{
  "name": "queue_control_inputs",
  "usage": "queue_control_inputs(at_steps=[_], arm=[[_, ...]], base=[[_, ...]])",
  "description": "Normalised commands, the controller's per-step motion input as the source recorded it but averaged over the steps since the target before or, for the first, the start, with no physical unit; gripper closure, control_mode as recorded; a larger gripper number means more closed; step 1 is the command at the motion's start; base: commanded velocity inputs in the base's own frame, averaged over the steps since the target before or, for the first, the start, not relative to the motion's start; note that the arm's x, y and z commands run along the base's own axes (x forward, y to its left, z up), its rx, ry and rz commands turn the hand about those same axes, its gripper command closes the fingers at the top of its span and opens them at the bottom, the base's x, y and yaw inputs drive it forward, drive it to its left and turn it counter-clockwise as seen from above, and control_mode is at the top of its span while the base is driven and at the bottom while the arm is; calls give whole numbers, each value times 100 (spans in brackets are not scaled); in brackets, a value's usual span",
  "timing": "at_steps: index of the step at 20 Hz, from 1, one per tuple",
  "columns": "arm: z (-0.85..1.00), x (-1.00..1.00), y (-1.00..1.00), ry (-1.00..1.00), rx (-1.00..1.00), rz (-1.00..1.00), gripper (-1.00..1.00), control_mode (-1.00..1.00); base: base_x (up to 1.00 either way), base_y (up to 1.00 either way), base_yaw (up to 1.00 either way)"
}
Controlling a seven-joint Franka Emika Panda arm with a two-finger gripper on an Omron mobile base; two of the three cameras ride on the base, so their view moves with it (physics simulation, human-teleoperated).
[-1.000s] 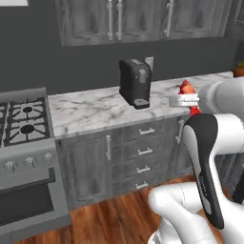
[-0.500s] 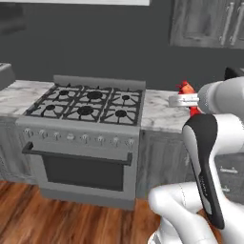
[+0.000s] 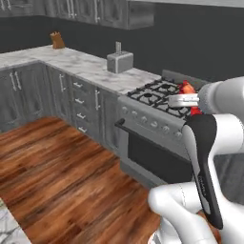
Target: Take the fish out of the fridge, briefly rinse it in the sink, and place it on the tray next to the sink.
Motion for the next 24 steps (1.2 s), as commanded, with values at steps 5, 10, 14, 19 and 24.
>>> queue_control_inputs(at_steps=[5, 10, 14, 19, 24], arm=[[0, 0, 0, 0, 0, 0, 100, 100], [0, 0, 0, 0, 0, 0, 100, 100], [0, 0, 0, 0, 0, 0, 100, 100], [0, 0, 0, 0, 0, 0, 100, 100], [0, 0, 0, 0, 0, 0, 100, 100]], base=[[10, 1, 90], [99, -8, 34], [100, 8, 4], [100, 21, 0], [100, 16, 0]])
